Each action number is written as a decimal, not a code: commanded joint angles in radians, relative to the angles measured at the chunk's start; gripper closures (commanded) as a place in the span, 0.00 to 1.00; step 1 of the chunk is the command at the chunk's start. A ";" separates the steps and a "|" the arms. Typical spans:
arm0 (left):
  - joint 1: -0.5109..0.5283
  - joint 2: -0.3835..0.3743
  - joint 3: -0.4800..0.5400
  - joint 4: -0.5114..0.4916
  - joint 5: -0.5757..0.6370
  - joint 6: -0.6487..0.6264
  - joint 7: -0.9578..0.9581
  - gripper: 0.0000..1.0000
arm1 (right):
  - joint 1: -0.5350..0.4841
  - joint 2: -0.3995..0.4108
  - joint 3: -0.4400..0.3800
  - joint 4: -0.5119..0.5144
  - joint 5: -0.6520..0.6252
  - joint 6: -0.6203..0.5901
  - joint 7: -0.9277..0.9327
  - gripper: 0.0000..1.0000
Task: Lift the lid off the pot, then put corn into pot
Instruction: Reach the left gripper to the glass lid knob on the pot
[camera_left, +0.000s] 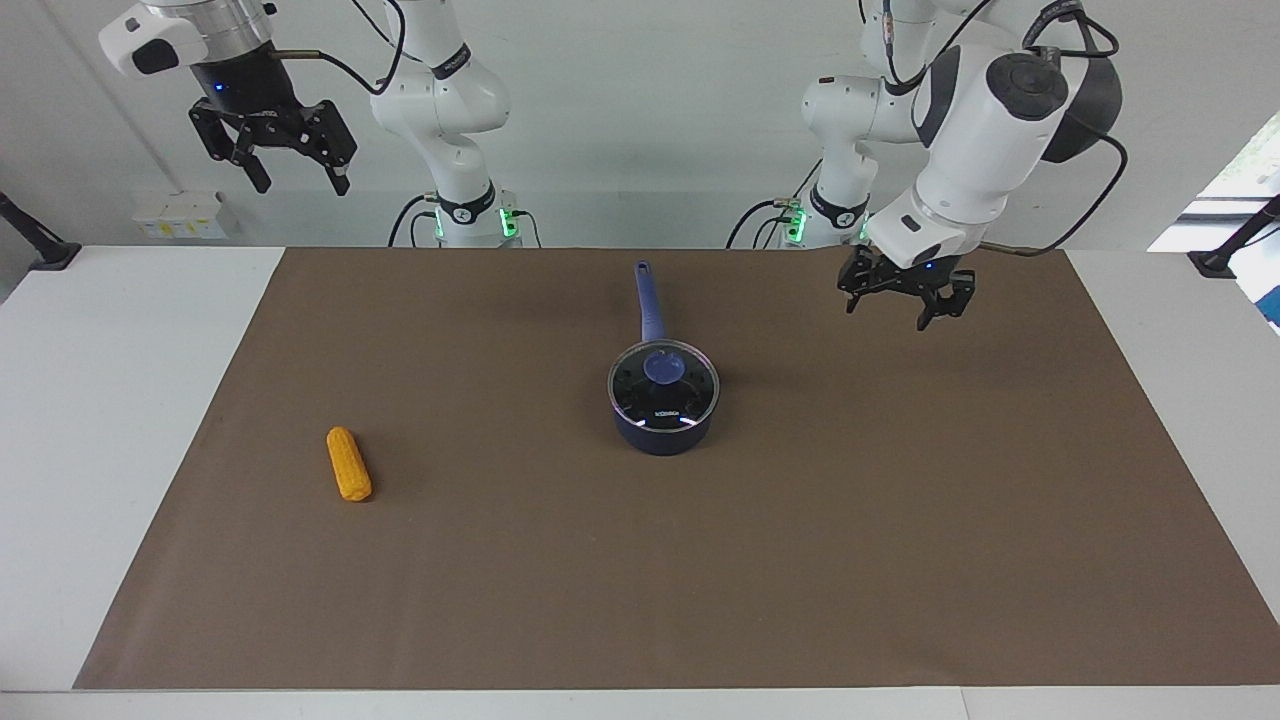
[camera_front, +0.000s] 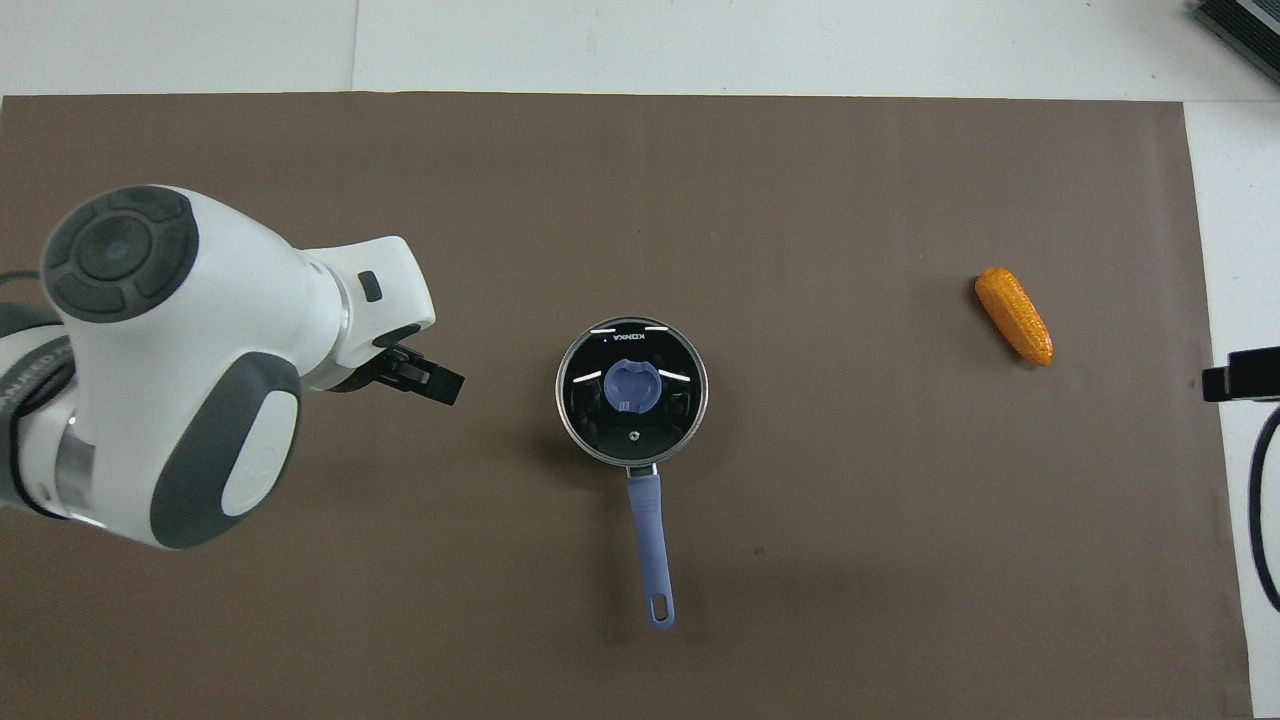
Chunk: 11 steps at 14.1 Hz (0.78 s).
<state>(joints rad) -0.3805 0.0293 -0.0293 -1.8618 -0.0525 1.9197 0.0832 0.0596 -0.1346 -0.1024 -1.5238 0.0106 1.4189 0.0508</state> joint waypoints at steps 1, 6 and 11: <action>-0.076 0.015 0.017 -0.048 -0.009 0.094 -0.092 0.00 | -0.007 -0.011 0.001 -0.006 0.015 -0.005 -0.020 0.00; -0.233 0.102 0.017 -0.039 -0.009 0.226 -0.356 0.00 | -0.007 -0.011 0.001 -0.006 0.015 -0.005 -0.020 0.00; -0.337 0.202 0.020 0.073 0.005 0.213 -0.547 0.00 | -0.007 -0.011 0.001 -0.006 0.015 -0.005 -0.020 0.00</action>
<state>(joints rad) -0.6645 0.1697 -0.0302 -1.8697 -0.0549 2.1460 -0.3709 0.0595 -0.1346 -0.1024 -1.5238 0.0106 1.4189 0.0508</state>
